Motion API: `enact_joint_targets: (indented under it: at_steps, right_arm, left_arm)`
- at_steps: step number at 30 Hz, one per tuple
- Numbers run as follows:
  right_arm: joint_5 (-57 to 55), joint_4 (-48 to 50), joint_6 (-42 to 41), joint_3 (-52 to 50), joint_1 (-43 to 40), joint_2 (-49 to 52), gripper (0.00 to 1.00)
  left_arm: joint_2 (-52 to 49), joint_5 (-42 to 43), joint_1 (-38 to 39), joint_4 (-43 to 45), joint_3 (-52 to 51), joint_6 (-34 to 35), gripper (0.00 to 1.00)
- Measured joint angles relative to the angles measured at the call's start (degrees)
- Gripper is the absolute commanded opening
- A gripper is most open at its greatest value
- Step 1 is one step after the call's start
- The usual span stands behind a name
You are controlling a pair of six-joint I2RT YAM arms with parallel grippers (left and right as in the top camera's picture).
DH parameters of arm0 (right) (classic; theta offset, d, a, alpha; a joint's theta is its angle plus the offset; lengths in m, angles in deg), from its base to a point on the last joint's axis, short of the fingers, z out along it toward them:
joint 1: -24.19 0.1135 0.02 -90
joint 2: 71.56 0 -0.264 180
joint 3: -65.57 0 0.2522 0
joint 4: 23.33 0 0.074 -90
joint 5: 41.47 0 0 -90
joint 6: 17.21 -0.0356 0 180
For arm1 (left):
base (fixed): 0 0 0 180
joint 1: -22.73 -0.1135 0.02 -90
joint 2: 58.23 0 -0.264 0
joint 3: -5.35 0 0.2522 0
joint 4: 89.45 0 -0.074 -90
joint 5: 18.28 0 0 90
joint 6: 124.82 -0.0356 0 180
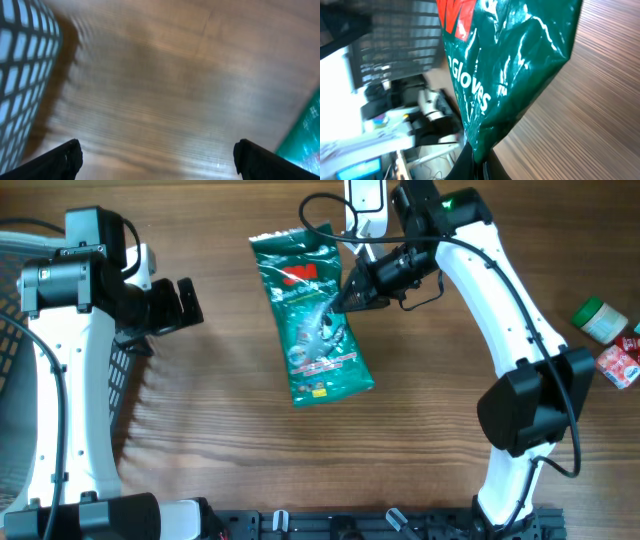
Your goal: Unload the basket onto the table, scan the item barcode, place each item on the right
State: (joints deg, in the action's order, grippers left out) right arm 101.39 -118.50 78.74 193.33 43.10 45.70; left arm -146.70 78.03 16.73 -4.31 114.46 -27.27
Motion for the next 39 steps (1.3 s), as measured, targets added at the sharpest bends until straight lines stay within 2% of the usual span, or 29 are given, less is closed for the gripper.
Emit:
enact_joint_targets:
  at_steps: [5,12,17,23,27,31,39]
  right_arm:
    - [9.79,1.33,5.64,0.0,0.0,-1.22,0.04]
    - [15.41,-7.89,15.98,0.0,0.0,-1.25,0.04]
    - [17.42,-8.92,19.91,0.0,-0.81,-1.25,0.04]
    - [21.11,-9.25,20.96,0.0,-2.71,-1.25,0.04]
    - [22.88,-8.35,20.96,0.0,-2.69,-1.25,0.04]
    - [22.8,-3.69,17.35,-0.04,-2.69,-1.25,0.04]
    - [21.42,-2.8,12.31,-0.04,-0.2,-1.25,0.04]
  left_arm:
    - [0.0,1.84,0.0,3.17,0.0,0.0,1.0]
    - [0.0,14.62,0.0,4.66,0.0,-0.02,1.0]
    - [0.0,22.38,0.0,7.45,0.0,-0.96,1.0]
    - [0.0,36.02,0.0,9.18,0.0,-11.47,1.0]
    - [0.0,42.73,0.0,11.54,0.0,-15.39,1.0]
    - [0.0,45.92,0.0,13.99,0.0,-16.31,1.0]
    - [0.0,52.24,0.0,19.04,0.0,-16.72,1.0]
